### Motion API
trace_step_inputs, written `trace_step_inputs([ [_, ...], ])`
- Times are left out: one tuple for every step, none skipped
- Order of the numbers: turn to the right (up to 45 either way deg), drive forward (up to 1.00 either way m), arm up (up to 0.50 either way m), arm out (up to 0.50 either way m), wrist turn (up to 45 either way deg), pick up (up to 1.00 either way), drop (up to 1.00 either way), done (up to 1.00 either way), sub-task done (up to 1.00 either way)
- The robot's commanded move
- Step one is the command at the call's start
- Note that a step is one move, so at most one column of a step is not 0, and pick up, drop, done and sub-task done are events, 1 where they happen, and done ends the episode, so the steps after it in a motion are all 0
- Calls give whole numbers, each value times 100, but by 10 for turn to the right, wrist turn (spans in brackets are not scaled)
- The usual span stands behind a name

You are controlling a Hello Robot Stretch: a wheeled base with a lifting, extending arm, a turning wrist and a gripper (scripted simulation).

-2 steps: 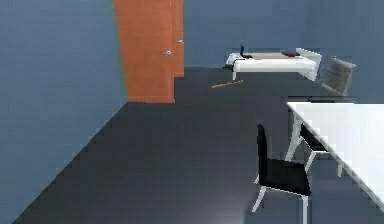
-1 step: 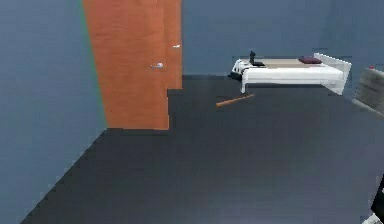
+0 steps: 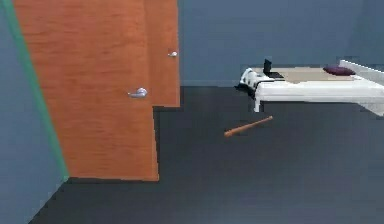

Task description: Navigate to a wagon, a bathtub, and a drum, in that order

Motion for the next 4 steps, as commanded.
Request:
trace_step_inputs([
  [30, 0, 0, 0, 0, 0, 0, 0, 0],
  [0, 100, 0, 0, 0, 0, 0, 0, 0],
  [60, 0, 0, 0, 0, 0, 0, 0, 0],
  [0, 25, 0, 0, 0, 0, 0, 0, 0],
])
